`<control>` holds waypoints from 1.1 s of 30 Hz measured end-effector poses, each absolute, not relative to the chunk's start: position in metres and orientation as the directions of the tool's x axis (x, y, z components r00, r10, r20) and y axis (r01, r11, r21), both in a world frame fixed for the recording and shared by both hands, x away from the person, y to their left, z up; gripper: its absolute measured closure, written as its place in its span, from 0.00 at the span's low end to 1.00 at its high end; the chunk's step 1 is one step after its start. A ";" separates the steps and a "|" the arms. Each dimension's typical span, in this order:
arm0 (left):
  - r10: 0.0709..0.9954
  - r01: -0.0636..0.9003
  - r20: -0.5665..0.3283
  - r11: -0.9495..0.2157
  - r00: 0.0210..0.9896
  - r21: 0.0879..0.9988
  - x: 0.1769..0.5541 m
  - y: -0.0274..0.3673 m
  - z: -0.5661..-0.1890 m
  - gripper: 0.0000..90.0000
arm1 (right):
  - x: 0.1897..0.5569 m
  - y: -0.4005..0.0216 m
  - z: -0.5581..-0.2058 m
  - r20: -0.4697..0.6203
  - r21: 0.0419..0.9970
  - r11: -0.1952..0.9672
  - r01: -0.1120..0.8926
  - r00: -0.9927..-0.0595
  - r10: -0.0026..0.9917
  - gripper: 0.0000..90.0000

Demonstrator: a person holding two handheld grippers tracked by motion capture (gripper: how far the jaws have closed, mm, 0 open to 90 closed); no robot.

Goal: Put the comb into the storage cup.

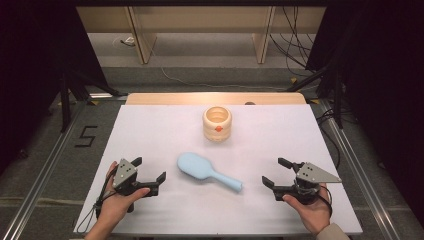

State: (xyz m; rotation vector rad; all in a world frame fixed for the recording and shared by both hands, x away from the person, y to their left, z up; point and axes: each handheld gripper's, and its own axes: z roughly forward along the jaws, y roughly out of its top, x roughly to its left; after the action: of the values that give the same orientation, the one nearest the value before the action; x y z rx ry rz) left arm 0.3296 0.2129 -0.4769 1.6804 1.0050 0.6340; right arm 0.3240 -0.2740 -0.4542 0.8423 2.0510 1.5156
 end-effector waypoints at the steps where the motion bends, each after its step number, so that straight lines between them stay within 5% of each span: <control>1: 0.858 0.314 -0.061 -0.120 0.511 0.942 0.330 0.213 -0.477 0.00 | 0.324 -0.274 -0.454 0.000 0.956 0.209 0.207 -0.711 0.703 0.17; 12: 0.847 0.319 -0.064 -0.128 0.528 0.939 0.329 0.206 -0.468 0.04 | 0.324 -0.273 -0.454 -0.003 0.955 0.211 0.207 -0.705 0.709 0.17; 33: 0.777 0.359 -0.078 -0.196 0.624 0.912 0.349 0.145 -0.436 0.94 | 0.325 -0.273 -0.454 -0.005 0.953 0.215 0.214 -0.697 0.717 0.17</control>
State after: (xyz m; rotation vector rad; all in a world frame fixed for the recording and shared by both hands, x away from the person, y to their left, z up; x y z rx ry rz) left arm 0.3488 0.1450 -0.4360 1.7976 0.9196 0.4978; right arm 0.3251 -0.2726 -0.4541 0.8606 2.0454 1.4920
